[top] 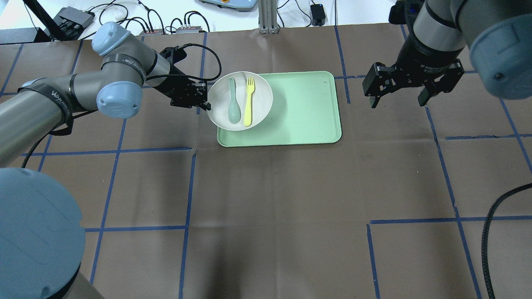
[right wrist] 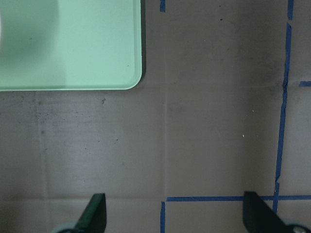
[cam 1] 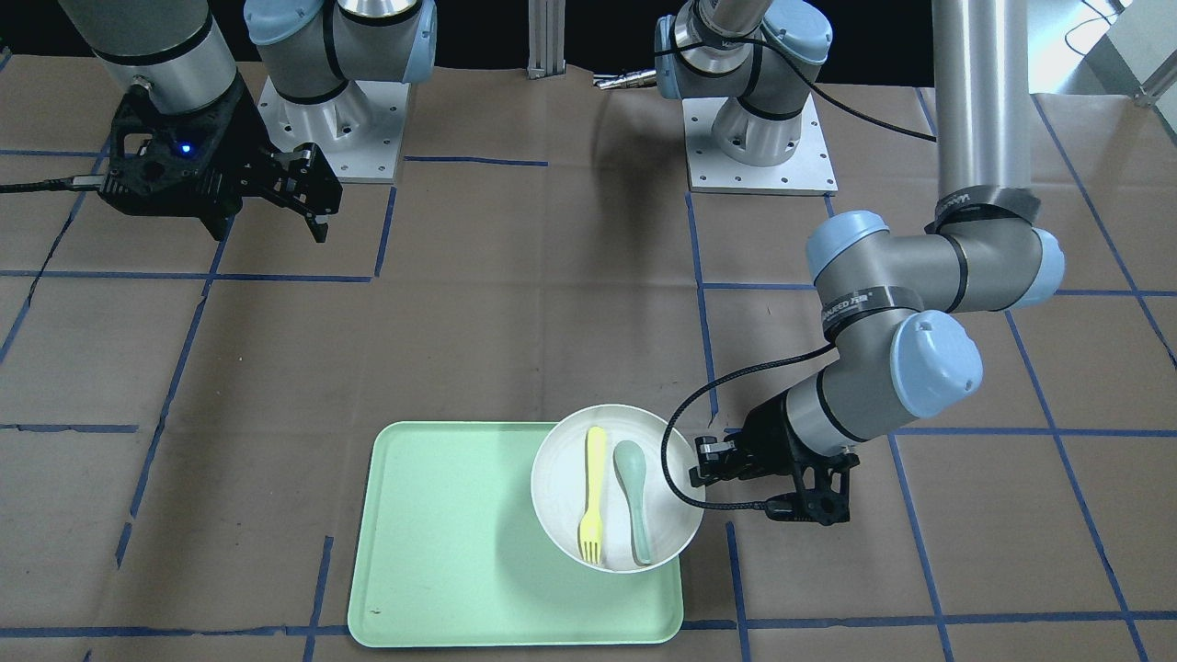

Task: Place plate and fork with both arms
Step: 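Carry the plate with the left gripper onto the green tray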

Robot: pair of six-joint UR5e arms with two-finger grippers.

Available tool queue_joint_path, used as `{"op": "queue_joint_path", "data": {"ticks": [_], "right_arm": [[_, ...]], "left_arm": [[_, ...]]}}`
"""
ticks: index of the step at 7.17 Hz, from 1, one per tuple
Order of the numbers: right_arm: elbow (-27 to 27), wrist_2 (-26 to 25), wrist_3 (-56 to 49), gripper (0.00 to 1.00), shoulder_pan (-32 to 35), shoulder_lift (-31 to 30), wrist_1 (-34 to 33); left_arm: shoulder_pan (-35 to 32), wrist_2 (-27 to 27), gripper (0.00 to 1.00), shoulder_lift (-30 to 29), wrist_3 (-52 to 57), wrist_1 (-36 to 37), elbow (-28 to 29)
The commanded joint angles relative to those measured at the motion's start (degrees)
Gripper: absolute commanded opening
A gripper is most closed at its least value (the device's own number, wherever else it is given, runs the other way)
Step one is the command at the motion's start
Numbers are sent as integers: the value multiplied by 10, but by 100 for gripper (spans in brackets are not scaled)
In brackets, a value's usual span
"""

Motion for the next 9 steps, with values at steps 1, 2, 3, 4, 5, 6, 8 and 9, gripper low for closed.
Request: {"op": "queue_joint_path", "data": {"ticks": [1,2,3,4,5,6,8,9], "right_arm": [[0,0,0,100,0,0,0],[0,0,0,100,0,0,0],[0,0,0,100,0,0,0],[0,0,0,100,0,0,0],[0,0,0,100,0,0,0],[0,0,0,100,0,0,0],[0,0,0,100,0,0,0],[0,0,0,100,0,0,0]], "left_arm": [[-34,1,0,-49,-14,-1,57],[-46,4,1,-70,-15,-2,86],[-49,8,2,-86,-19,-2,99],[-53,7,3,-94,-40,-1,100],[-57,7,3,-95,-47,-1,100],[-60,21,3,-97,-49,0,100],[-64,23,3,-105,-78,1,104],[-65,24,3,-107,-78,3,104]]}}
